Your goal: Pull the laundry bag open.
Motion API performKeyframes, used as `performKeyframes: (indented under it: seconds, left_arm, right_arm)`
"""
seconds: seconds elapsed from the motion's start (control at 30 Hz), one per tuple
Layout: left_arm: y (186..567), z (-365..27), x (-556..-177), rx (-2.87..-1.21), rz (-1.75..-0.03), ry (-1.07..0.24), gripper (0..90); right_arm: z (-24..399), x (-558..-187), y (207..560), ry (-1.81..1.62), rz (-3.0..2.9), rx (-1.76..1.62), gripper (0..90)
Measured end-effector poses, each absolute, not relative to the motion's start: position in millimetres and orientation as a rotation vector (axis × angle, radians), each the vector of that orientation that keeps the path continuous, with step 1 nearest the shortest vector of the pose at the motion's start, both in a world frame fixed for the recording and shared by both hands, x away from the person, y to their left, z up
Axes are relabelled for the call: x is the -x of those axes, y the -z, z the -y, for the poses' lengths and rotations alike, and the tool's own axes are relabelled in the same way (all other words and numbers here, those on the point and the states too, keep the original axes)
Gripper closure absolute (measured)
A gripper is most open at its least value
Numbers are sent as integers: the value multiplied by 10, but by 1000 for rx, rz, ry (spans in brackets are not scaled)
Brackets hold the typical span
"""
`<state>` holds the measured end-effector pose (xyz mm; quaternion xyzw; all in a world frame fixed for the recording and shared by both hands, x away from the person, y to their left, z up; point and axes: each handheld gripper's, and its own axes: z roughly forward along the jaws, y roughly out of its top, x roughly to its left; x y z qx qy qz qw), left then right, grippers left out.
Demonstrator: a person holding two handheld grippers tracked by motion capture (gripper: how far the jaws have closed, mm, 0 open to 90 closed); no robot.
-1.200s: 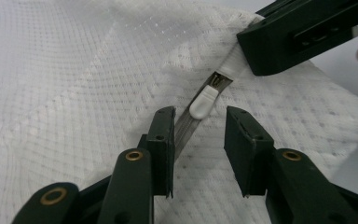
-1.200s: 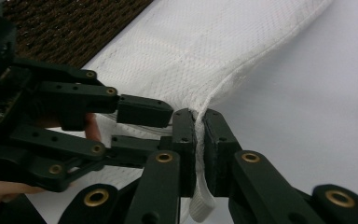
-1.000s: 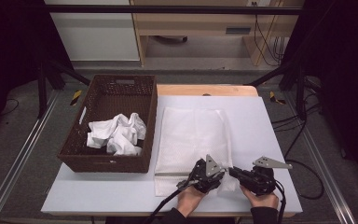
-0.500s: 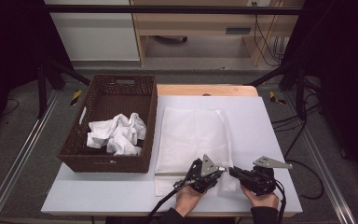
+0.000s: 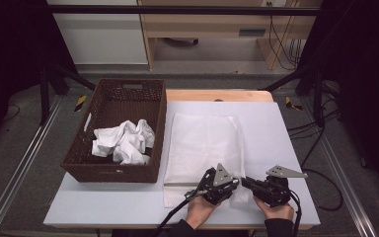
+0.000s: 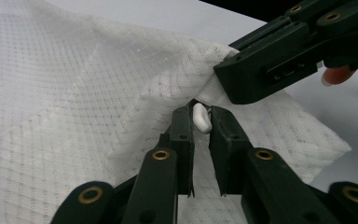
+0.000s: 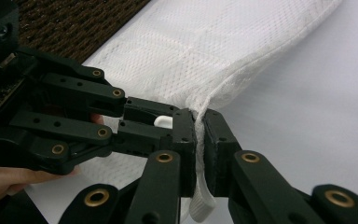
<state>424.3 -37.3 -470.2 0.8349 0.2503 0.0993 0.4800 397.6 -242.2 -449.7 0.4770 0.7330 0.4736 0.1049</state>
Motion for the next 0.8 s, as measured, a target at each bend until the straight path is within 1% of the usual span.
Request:
performKeyframes:
  seconds: [0.23, 0.43, 0.67, 0.8]
  left_arm:
    - [4702, 367, -4263, -2036, -645, -211, 826]
    - [4721, 352, -4218, -2036, -641, -238, 843]
    - [4743, 335, -4195, -2035, -639, -255, 848]
    - [4751, 330, -4207, -2030, -637, -243, 843]
  right_arm:
    - [2424, -3980, 4504, -1386, -2165, -1395, 845]
    - [2429, -3984, 4516, -1383, -2168, -1403, 842]
    - [2418, -4000, 4550, -1380, -2173, -1401, 814]
    - [2415, -4007, 4550, -1381, -2191, -1403, 847]
